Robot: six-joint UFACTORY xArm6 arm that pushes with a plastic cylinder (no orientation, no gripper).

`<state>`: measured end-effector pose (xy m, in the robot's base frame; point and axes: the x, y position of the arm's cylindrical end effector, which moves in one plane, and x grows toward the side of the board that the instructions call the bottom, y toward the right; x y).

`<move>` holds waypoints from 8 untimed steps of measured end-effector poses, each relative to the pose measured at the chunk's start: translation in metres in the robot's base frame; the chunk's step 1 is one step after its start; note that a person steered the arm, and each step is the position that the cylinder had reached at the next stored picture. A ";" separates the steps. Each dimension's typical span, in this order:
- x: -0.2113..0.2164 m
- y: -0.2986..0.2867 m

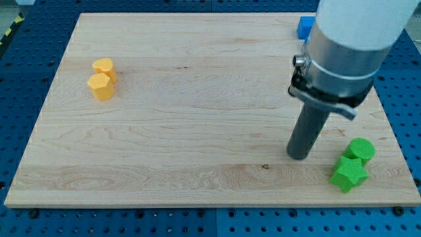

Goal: Slide the green circle above the green star

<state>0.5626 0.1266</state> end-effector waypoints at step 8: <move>0.042 0.024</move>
<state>0.6051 0.1507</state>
